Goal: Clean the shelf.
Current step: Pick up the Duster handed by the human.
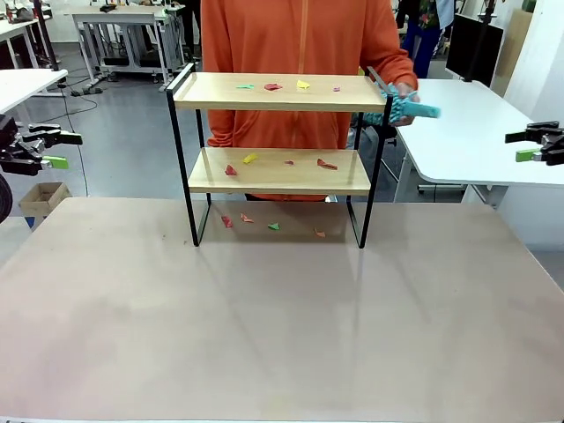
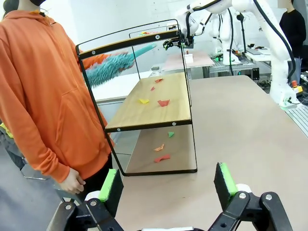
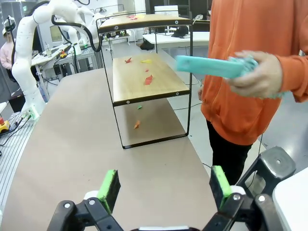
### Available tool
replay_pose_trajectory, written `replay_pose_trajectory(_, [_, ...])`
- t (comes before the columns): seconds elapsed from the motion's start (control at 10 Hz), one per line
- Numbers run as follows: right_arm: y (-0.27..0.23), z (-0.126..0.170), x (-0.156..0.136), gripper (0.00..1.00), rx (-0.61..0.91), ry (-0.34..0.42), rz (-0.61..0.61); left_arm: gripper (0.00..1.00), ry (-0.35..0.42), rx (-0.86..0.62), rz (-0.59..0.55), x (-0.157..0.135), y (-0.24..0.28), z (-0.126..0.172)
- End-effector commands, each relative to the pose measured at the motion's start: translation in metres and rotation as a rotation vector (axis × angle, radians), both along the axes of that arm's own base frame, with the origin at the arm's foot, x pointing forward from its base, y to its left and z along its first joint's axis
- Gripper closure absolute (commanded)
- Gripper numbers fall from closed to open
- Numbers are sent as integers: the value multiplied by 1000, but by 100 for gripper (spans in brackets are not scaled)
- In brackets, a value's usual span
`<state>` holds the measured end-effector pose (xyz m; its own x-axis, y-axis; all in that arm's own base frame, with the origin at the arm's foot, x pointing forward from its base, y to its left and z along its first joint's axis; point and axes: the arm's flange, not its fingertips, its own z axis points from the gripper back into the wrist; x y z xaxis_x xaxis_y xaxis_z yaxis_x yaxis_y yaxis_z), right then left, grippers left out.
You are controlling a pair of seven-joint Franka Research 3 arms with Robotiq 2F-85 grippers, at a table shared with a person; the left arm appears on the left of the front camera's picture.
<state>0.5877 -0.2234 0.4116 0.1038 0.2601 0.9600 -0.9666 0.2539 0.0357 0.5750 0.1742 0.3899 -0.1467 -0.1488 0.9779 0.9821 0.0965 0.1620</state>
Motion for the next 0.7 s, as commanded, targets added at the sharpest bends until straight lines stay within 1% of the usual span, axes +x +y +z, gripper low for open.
replay_pose_trajectory(0.0, [0,2,0,0,0,-9,1,0,-4,-2,-2,-1,0,2])
replay_pose_trajectory(0.6, [0,2,0,0,0,-9,1,0,-4,-2,-2,-1,0,2])
